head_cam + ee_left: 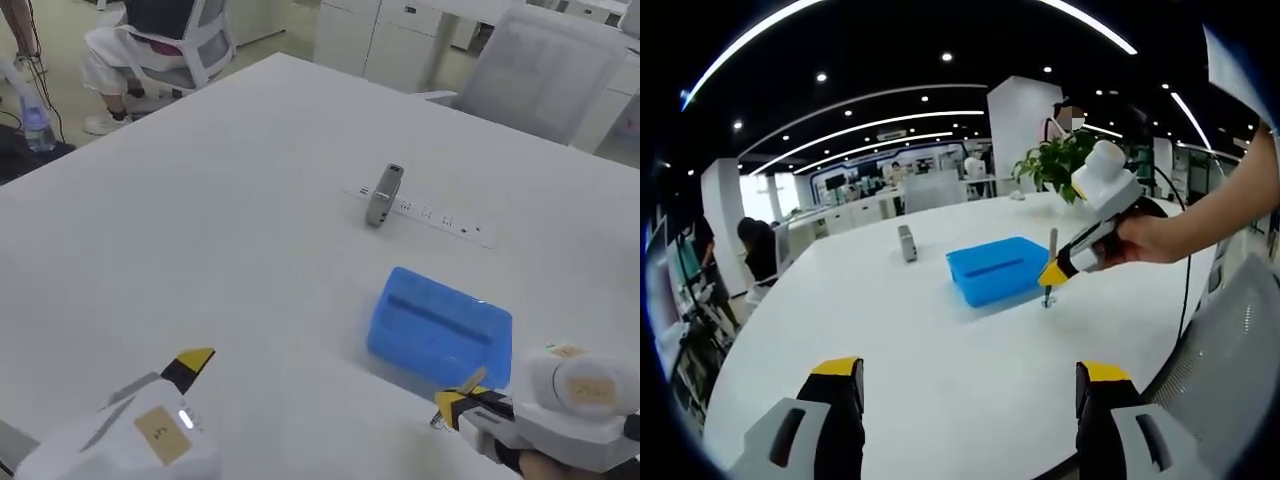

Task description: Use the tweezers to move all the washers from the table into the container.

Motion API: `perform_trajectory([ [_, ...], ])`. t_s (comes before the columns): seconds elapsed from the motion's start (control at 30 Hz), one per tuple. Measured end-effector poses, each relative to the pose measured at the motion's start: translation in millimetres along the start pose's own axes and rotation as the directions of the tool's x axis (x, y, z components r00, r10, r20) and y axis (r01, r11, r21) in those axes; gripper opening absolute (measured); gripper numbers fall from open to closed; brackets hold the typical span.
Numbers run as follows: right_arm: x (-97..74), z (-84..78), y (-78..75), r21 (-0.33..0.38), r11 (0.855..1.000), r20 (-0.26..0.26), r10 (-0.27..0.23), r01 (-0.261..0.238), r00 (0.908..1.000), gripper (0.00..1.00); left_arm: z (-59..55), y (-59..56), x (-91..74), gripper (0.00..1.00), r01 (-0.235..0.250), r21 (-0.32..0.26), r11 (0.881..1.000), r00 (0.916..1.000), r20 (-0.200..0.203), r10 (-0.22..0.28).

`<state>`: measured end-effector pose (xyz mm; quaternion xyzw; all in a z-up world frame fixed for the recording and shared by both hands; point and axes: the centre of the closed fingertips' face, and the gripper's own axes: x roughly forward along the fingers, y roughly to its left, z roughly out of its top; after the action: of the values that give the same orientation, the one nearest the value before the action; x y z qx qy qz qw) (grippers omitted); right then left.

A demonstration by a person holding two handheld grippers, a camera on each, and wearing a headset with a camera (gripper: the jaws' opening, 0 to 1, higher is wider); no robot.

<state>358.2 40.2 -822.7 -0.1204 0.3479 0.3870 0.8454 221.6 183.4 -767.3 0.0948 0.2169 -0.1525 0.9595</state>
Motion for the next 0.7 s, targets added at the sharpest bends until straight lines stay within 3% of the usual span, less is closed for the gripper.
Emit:
perform_trajectory([
  [0.2, -9.1, 3.1, 1.8, 0.011, 1.0, 0.011, 0.007, -0.007, 0.9999, 0.02, -0.2, 0.7, 0.0, 0.89, -0.003, 0.001, 1.0, 1.0, 0.0, 0.003],
  [0.37, -20.9, 15.7, 5.5, 0.034, 0.999, 0.048, 0.02, -0.022, 0.9986, 0.02, -1.7, -0.4, 0.7, 0.9, 0.002, 0.007, 1.0, 1.0, -0.008, -0.002],
  [0.43, -24.8, 23.8, 5.5, 0.047, 0.999, 0.073, 0.024, -0.028, 0.9971, 0.02, -1.2, -0.2, 0.6, 0.9, 0.002, 0.005, 1.0, 1.0, -0.005, -0.002],
  [0.47, -30.7, 40.6, 3.8, 0.058, 0.998, 0.115, 0.024, -0.031, 0.9931, 0.02, -1.2, -0.3, 0.7, 0.9, 0.003, 0.005, 1.0, 1.0, -0.005, -0.003],
  [0.7, -37.1, 72.8, -4.2, 0.074, 0.997, 0.193, 0.019, -0.034, 0.9809, 0.02, -1.3, -0.5, 0.6, 0.9, 0.004, 0.007, 1.0, 1.0, -0.006, -0.004],
])
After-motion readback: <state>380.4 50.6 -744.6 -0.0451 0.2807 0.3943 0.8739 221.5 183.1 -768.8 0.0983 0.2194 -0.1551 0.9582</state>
